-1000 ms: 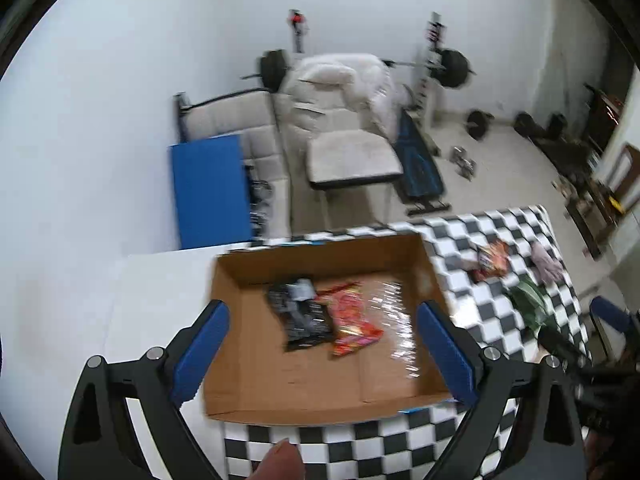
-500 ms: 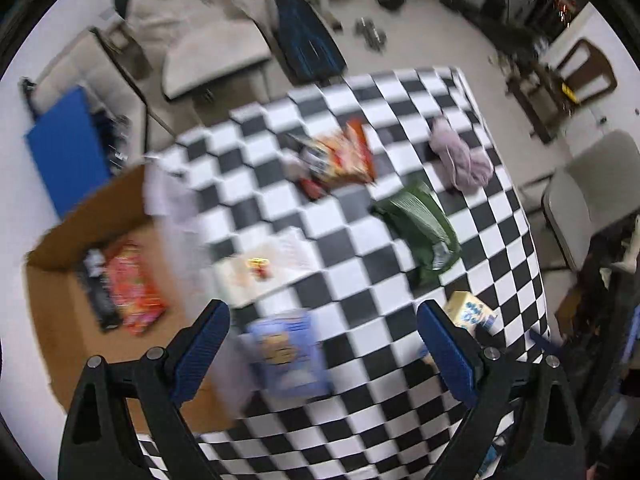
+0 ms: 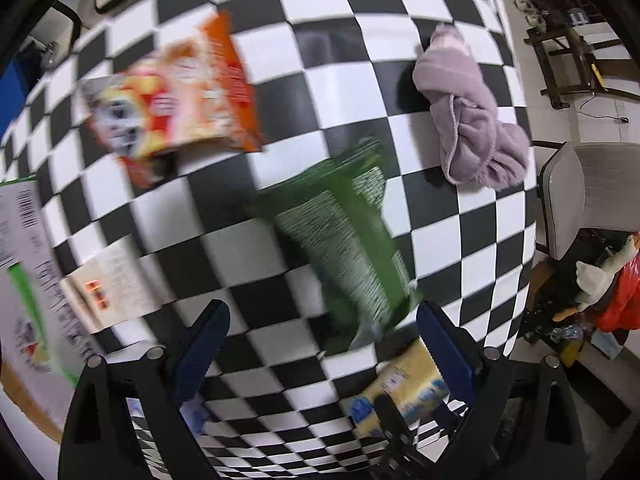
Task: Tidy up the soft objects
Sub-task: 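Grasp the green bag with left gripper while right gripper grasps the yellow box, then lower both items into the box beside the other bags and release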
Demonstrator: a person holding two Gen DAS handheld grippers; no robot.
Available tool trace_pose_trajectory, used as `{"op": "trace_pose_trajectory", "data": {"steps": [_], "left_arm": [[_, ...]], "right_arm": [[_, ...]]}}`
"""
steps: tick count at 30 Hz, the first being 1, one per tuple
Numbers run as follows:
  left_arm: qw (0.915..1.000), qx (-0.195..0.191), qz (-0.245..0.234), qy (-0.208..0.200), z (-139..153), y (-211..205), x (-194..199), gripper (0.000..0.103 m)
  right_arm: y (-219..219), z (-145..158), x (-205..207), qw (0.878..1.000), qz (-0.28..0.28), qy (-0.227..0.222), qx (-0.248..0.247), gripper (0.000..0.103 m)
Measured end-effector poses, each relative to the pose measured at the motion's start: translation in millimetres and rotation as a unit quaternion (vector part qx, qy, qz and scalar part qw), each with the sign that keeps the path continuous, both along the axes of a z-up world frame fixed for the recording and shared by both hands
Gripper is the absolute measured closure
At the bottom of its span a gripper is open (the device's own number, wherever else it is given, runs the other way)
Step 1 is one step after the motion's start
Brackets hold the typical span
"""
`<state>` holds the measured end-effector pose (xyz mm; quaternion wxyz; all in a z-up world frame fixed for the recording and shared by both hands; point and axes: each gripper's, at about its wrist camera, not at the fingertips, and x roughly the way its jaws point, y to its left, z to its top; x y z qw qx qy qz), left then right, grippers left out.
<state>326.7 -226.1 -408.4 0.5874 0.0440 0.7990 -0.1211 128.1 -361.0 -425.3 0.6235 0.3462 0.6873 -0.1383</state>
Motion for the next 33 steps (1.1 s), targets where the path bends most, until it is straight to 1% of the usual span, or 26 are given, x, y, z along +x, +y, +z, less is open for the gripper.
{"op": "trace_pose_trajectory", "data": {"steps": [2, 4, 5, 6, 7, 8, 9, 10, 11, 12, 13, 14, 17, 20, 22, 24, 26, 30, 32, 33], "left_arm": [[1.0, 0.009, -0.002, 0.003, -13.1, -10.6, 3.7, 0.007], [0.9997, 0.022, -0.011, 0.007, -27.0, -22.0, 5.8, 0.008], [0.9994, 0.028, -0.018, 0.006, -32.0, -26.7, 6.0, 0.01], [0.9989, 0.037, -0.027, 0.004, -36.9, -31.0, 5.1, 0.021], [0.9978, 0.051, -0.041, -0.005, -37.2, -36.4, 3.2, 0.023], [0.9964, 0.062, -0.056, -0.017, -35.6, -41.4, 1.3, 0.029], [0.9945, 0.069, -0.072, -0.031, -32.2, -46.1, -1.4, 0.042], [0.9936, 0.068, -0.082, -0.039, -28.1, -49.6, -4.8, 0.054], [0.9927, 0.072, -0.088, -0.041, -25.8, -50.7, -7.9, 0.057], [0.9921, 0.074, -0.092, -0.042, -23.7, -51.1, -11.5, 0.063], [0.9915, 0.074, -0.096, -0.046, -20.5, -50.5, -16.2, 0.067], [0.991, 0.075, -0.098, -0.052, -16.7, -48.7, -20.8, 0.069], [0.9887, 0.071, -0.108, -0.075, 0.2, -41.3, -38.1, 0.072], [0.9902, 0.042, -0.097, -0.092, 25.4, -24.7, -59.0, 0.073], [0.9913, 0.019, -0.083, -0.101, 43.8, -8.0, -69.0, 0.073], [0.991, -0.005, -0.066, -0.117, 68.4, 14.4, -80.7, 0.073], [0.9899, -0.02, -0.05, -0.131, 88.5, 35.1, -85.7, 0.073], [0.9847, -0.056, 0.003, -0.165, 146.5, 109.3, -85.4, 0.073], [0.9802, -0.06, 0.026, -0.187, 170.3, 155.0, -84.5, 0.073], [0.9777, -0.056, 0.036, -0.199, 182.3, 174.5, -85.8, 0.073]], "right_arm": [[-16.9, 0.2, -4.3, 1.0, -0.001, 0.003, -0.004, 0.034], [-24.8, -1.9, -5.5, 1.0, 0.007, 0.01, -0.005, 0.034], [-29.2, -3.2, -6.4, 1.0, 0.006, 0.009, 0.002, 0.033], [-32.8, -4.4, -7.5, 1.0, 0.002, 0.01, 0.012, 0.033], [-34.8, -6.2, -7.1, 1.0, 0.0, 0.013, 0.019, 0.032], [-39.9, -10.7, -1.8, 1.0, 0.001, 0.016, 0.025, 0.031], [-42.2, -13.9, 2.1, 0.999, 0.002, 0.021, 0.03, 0.03], [-41.9, -16.9, 3.3, 0.999, 0.004, 0.025, 0.033, 0.03], [-43.5, -18.4, 3.4, 0.999, 0.006, 0.029, 0.034, 0.029], [-43.1, -18.6, 4.3, 0.999, 0.012, 0.03, 0.032, 0.028], [-43.1, -18.7, 6.9, 0.999, 0.02, 0.035, 0.027, 0.028], [-40.2, -17.5, 9.0, 0.999, 0.032, 0.039, 0.016, 0.03], [-34.7, -12.4, 10.5, 0.998, 0.049, 0.032, -0.003, 0.034], [-27.7, -5.0, 11.6, 0.998, 0.054, 0.024, -0.001, 0.036], [-19.0, 5.8, 10.5, 0.998, 0.061, 0.009, 0.003, 0.036], [-11.7, 25.6, 7.5, 0.997, 0.073, -0.01, 0.008, 0.036], [-4.1, 45.2, 6.6, 0.996, 0.088, -0.029, 0.014, 0.036], [27.9, 89.0, 13.6, 0.989, 0.13, -0.068, 0.022, 0.036], [51.2, 112.2, 19.3, 0.984, 0.152, -0.088, 0.034, 0.036], [67.5, 125.4, 24.2, 0.98, 0.167, -0.1, 0.039, 0.036]]}}
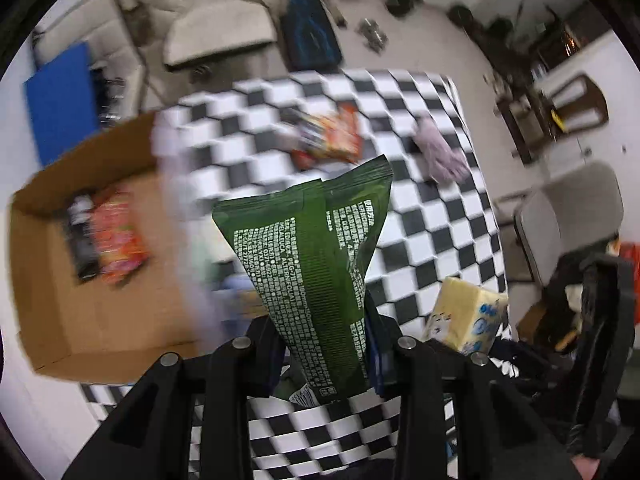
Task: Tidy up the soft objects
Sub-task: 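Lower both items into the box beside the other bags and release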
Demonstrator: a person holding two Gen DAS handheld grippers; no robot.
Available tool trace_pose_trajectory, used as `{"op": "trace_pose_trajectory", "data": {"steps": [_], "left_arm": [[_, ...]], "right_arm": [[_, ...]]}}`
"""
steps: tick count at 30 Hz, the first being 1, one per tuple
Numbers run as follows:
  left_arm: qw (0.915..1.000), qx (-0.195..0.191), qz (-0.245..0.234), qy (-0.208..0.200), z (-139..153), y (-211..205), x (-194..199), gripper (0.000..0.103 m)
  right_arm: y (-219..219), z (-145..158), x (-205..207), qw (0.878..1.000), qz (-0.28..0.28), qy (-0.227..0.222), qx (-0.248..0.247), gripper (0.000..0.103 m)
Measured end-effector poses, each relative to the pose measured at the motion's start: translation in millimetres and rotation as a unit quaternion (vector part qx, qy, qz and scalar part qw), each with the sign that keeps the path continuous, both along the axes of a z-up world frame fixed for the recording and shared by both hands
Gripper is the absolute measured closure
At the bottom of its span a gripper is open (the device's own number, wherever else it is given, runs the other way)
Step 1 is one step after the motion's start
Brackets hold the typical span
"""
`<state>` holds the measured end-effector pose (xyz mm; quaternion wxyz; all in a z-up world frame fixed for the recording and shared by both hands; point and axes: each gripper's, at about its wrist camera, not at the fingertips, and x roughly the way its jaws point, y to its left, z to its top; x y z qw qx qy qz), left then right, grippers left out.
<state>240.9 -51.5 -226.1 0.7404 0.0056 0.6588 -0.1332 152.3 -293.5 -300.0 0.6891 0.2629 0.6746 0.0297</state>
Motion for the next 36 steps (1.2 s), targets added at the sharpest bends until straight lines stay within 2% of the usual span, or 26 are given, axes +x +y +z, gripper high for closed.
{"op": "trace_pose_trajectory", "data": {"steps": [5, 10, 12, 15, 22, 29, 36], "left_arm": [[0.9974, 0.019, 0.062, -0.031, 24.3, 99.2, 6.8, 0.073], [0.9909, 0.051, 0.12, -0.035, 21.7, 187.6, 25.0, 0.073], [0.9866, 0.08, 0.137, -0.039, 14.1, 216.8, 33.9, 0.073], [0.9798, 0.132, 0.148, -0.028, -7.9, 253.4, 55.1, 0.073], [0.9691, 0.206, 0.132, 0.032, -75.7, 298.2, 104.3, 0.073], [0.9685, 0.21, 0.111, 0.076, -117.2, 306.0, 131.9, 0.073], [0.9691, 0.189, 0.117, 0.107, -131.2, 316.2, 141.9, 0.069]], "right_arm": [[94.6, 49.8, 32.6, 0.995, 0.078, -0.051, 0.026, 0.036], [191.5, 78.9, 77.2, 0.985, 0.148, -0.088, 0.006, 0.036], [227.0, 82.4, 100.4, 0.981, 0.171, -0.09, -0.004, 0.036], [271.5, 77.8, 134.1, 0.974, 0.203, -0.09, -0.042, 0.036], [337.3, 42.3, 185.3, 0.955, 0.261, -0.057, -0.131, 0.036], [358.8, -10.5, 209.9, 0.952, 0.266, -0.022, -0.149, 0.036], [360.8, -41.0, 222.6, 0.95, 0.264, -0.001, -0.165, 0.035]]}}
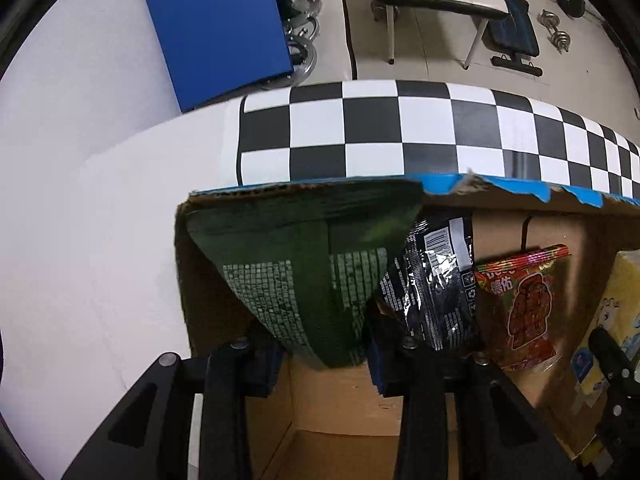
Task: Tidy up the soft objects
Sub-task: 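Lower both items into the box beside the other bags and release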
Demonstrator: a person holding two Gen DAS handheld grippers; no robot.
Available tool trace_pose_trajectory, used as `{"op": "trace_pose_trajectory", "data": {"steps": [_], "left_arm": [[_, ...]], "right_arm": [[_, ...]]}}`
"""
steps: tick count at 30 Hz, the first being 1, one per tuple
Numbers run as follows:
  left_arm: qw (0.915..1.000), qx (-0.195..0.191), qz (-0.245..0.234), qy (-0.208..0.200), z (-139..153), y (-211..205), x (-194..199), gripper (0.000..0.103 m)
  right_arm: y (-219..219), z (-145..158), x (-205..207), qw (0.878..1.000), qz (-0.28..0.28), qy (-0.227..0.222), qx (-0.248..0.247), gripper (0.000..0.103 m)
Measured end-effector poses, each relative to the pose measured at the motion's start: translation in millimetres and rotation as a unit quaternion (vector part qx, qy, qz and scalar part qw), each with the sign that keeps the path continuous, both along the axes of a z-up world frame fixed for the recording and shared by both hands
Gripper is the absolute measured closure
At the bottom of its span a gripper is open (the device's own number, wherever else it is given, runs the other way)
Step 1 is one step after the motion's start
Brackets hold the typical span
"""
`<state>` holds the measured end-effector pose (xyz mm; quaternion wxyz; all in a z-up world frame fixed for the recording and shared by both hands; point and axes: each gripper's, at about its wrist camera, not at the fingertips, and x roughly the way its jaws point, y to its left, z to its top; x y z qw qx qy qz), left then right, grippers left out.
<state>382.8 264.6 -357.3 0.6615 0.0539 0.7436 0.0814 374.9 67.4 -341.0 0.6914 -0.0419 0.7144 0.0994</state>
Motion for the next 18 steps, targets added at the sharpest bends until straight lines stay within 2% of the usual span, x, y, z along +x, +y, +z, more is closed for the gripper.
{"op": "trace_pose_trajectory", "data": {"steps": [3, 5, 6, 7, 8, 9, 12, 14, 18], "left_arm": [[0.9994, -0.024, 0.023, -0.002, 5.2, 3.7, -0.1, 0.061], [0.999, -0.032, 0.03, -0.01, 10.5, 5.8, 1.0, 0.058], [0.9989, -0.032, 0.032, -0.014, 11.8, 5.8, 3.2, 0.048], [0.9987, -0.032, 0.034, -0.019, 14.4, 6.4, 3.4, 0.029], [0.9986, -0.033, 0.036, -0.021, 16.1, 7.2, 3.8, 0.021], [0.9983, -0.033, 0.039, -0.027, 18.8, 7.7, 3.4, 0.014], [0.9973, -0.044, 0.047, -0.035, 25.0, 9.6, -0.7, 0.013], [0.9965, -0.048, 0.052, -0.045, 29.9, 10.2, -7.2, 0.011], [0.9951, -0.052, 0.056, -0.064, 39.8, 11.0, -25.0, 0.004]], "right_arm": [[0.2, -8.9, 3.9, 1.0, -0.008, 0.029, 0.006, 0.033], [-0.5, -8.4, 4.0, 1.0, -0.012, 0.027, 0.004, 0.03], [-0.1, -6.2, 3.7, 1.0, -0.013, 0.023, 0.004, 0.02], [0.2, -4.2, 3.6, 1.0, -0.014, 0.019, 0.005, 0.015], [0.4, -2.4, 3.3, 1.0, -0.016, 0.016, 0.004, 0.01], [0.6, -1.1, 3.3, 1.0, -0.017, 0.014, 0.003, 0.01], [2.2, 4.1, 1.8, 1.0, -0.016, 0.011, 0.005, 0.008], [2.7, 9.3, -2.2, 1.0, -0.017, 0.006, 0.004, 0.0], [5.6, 20.8, -14.3, 0.999, -0.027, -0.013, 0.023, 0.0]]}}
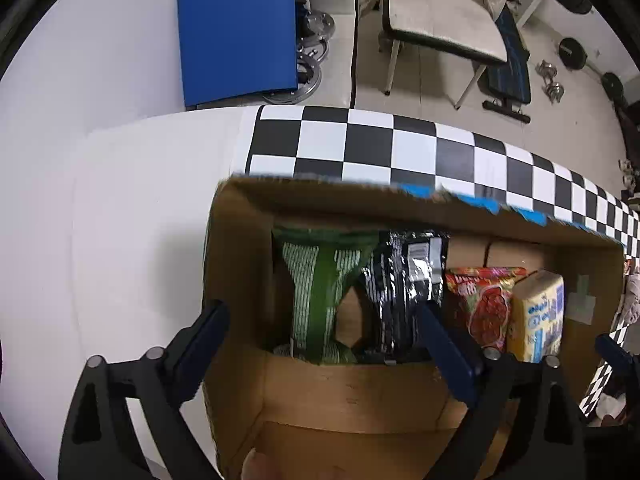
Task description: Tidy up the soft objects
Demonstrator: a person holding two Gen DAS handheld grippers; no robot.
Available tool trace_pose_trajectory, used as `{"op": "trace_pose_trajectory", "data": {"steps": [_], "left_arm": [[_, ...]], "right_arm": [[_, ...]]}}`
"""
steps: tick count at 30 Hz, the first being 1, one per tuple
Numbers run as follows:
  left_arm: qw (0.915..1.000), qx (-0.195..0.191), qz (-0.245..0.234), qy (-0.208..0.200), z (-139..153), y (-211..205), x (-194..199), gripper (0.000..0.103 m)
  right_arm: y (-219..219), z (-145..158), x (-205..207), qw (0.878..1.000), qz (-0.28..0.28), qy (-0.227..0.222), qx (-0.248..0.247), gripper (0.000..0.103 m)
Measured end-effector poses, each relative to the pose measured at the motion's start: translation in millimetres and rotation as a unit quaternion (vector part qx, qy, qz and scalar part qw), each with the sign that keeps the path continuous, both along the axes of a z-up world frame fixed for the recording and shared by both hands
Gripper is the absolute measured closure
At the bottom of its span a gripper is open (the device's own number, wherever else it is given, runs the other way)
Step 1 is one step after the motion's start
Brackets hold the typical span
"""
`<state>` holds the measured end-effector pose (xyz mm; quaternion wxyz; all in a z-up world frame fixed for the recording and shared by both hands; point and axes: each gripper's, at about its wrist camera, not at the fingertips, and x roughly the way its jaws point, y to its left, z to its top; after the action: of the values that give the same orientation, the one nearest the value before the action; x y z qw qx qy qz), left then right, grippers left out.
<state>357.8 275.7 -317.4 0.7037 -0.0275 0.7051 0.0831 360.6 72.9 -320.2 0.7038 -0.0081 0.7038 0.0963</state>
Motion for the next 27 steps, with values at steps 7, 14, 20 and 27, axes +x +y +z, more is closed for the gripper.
{"op": "trace_pose_trajectory", "data": {"steps": [7, 14, 20, 27], "left_arm": [[0.9994, -0.015, -0.012, -0.03, 15.9, -10.3, -42.9, 0.003], [0.9972, 0.009, -0.014, -0.073, 38.3, -14.0, -74.1, 0.003], [0.9932, 0.008, -0.012, -0.116, 66.1, -19.7, -107.9, 0.003], [0.987, 0.009, -0.019, -0.16, 101.4, -30.3, -150.1, 0.003]], "right_arm": [[1.6, 7.7, -29.5, 0.999, -0.022, -0.019, 0.023, 0.0], [5.5, 10.5, -59.3, 0.999, -0.024, -0.017, 0.028, 0.0], [3.0, 29.2, -85.2, 0.998, -0.018, -0.046, 0.024, 0.0], [-8.0, 75.4, -124.7, 0.995, -0.014, -0.093, 0.031, 0.0]]}}
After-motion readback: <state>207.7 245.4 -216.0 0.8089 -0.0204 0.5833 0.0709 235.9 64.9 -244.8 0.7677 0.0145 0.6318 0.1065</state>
